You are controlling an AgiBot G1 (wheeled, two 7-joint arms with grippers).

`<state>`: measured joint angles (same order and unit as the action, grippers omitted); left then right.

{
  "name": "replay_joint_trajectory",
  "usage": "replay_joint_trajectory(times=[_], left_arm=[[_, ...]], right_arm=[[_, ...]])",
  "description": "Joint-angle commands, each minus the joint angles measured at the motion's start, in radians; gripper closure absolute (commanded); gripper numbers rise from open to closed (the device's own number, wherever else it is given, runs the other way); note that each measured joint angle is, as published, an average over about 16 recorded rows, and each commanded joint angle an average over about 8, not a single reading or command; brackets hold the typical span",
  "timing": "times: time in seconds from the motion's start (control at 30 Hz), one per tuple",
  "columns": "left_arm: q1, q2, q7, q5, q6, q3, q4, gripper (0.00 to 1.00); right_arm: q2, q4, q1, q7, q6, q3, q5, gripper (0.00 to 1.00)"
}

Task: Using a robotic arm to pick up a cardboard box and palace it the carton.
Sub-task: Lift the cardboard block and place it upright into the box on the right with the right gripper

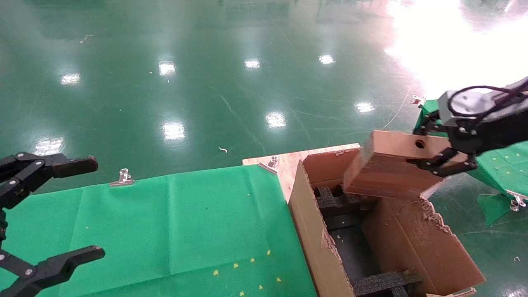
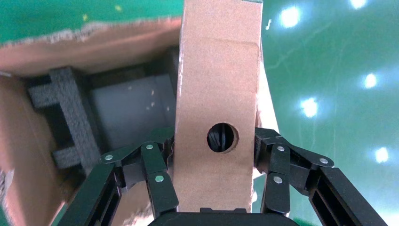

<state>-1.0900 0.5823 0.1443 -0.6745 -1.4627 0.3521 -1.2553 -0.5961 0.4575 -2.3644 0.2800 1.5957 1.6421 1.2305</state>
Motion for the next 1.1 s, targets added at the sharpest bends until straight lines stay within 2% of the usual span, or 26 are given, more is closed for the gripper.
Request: replay_joint_trajectory(times=[0.03,0.37,0.5,0.6,0.83,1.1], left_arm=[[0.0,0.0,0.0,0.0,0.0,0.0,0.0,0.0],[0.0,0.0,0.0,0.0,0.0,0.0,0.0,0.0],[0.0,0.0,0.0,0.0,0.0,0.0,0.0,0.0],[0.0,0.0,0.0,0.0,0.0,0.0,0.0,0.0],[0.0,0.0,0.0,0.0,0.0,0.0,0.0,0.0],[0.0,0.0,0.0,0.0,0.0,0.0,0.0,0.0]], right_arm=[[0.001,-0.001,0.004,-0.001,0.0,0.014,-0.02,1.0],[-0.002,0.001,0.008,-0.004,-0.008,0.011,-0.021,1.0],[-0.007,-0.016,0.024,-0.068,-0.033,0.017,-0.024,1.0],[-0.014,-0.038,0.044,-0.171,-0.063,0.026,-0.023,1.0],[-0.018,-0.035,0.082,-0.495,-0.139,0.057,0.003,1.0],[0.007,0.055,0.097,-0.882,-0.117,0.099,0.029,1.0]])
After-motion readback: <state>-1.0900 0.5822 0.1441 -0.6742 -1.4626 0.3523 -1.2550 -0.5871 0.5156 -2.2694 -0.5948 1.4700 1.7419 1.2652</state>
